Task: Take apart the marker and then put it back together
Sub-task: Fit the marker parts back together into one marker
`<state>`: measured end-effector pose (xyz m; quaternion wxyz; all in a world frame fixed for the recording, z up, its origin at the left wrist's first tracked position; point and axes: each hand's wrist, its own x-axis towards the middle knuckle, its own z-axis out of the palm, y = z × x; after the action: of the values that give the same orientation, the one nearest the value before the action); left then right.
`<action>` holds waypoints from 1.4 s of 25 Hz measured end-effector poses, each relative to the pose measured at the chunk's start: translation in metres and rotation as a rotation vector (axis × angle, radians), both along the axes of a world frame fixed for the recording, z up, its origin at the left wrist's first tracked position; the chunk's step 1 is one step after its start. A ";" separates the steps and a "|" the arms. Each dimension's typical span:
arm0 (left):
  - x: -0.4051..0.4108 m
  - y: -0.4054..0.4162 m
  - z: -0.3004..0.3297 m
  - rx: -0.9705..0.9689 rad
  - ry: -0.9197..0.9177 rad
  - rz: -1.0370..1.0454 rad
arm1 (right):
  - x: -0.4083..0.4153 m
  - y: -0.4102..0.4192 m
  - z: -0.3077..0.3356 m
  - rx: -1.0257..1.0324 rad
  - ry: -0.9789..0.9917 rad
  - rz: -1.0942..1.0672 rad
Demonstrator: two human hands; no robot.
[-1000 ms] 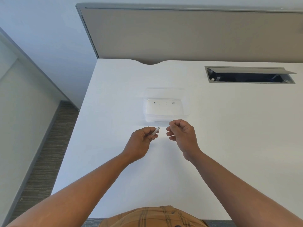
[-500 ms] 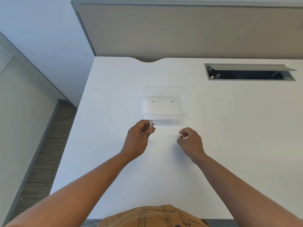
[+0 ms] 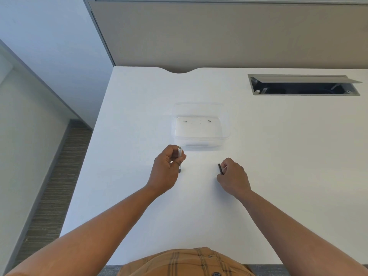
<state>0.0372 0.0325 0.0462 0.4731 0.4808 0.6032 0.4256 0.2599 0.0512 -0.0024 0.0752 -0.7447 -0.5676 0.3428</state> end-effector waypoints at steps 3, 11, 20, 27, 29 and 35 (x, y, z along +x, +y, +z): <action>0.000 0.001 0.000 0.000 -0.006 0.001 | 0.000 0.000 0.000 0.001 -0.012 0.038; -0.001 0.001 -0.001 -0.001 0.011 -0.016 | -0.009 0.002 0.015 0.167 0.157 0.052; -0.003 0.007 -0.003 0.040 0.092 -0.077 | -0.024 0.007 0.049 0.274 0.568 -0.062; -0.005 0.004 -0.013 0.103 0.201 -0.106 | -0.030 0.007 0.058 0.349 0.626 0.010; -0.006 0.003 -0.015 0.094 0.216 -0.108 | -0.031 0.005 0.057 0.388 0.579 0.064; -0.006 0.001 -0.011 0.166 0.503 -0.166 | -0.027 0.008 0.057 0.533 0.434 0.217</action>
<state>0.0309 0.0336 0.0347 0.3005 0.6563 0.6233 0.3007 0.2326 0.0587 0.0545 0.3487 -0.5441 -0.6838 0.3387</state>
